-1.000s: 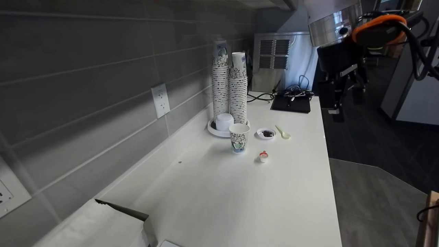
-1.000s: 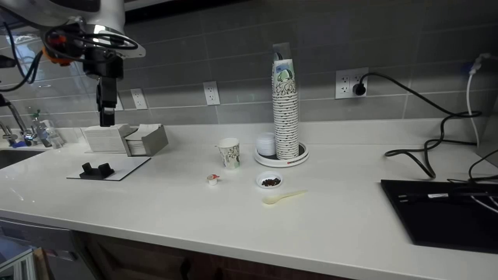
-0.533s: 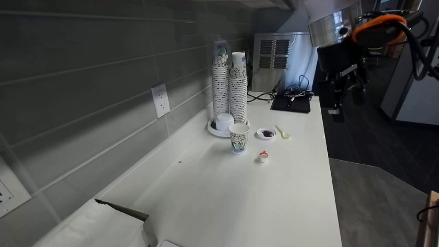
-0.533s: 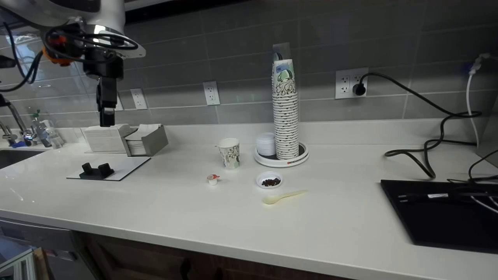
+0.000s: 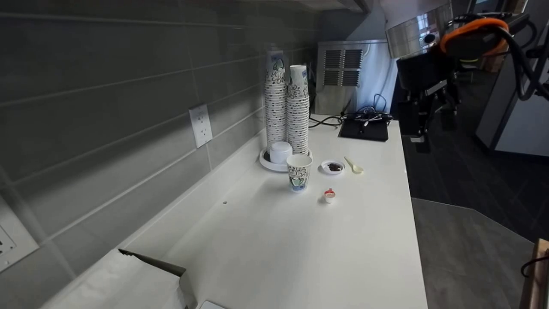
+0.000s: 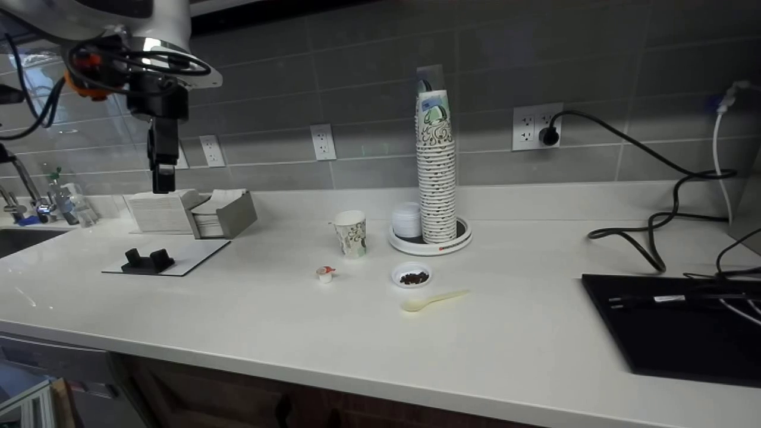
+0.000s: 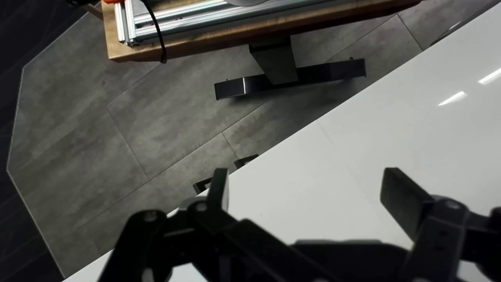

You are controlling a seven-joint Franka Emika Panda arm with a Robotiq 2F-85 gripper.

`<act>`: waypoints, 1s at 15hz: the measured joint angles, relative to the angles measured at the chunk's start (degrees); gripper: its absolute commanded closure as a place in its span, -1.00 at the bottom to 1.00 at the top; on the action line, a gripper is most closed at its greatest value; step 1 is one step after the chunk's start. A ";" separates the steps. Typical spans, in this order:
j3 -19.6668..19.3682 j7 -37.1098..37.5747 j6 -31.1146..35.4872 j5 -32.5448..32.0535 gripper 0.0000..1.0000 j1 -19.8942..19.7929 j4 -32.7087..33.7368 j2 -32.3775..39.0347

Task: Use the spoon to scoop up the contents in the lid and put them inside the cup

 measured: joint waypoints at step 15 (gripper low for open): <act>-24.16 -26.38 18.92 -2.79 -1.00 -8.67 -5.32 -3.14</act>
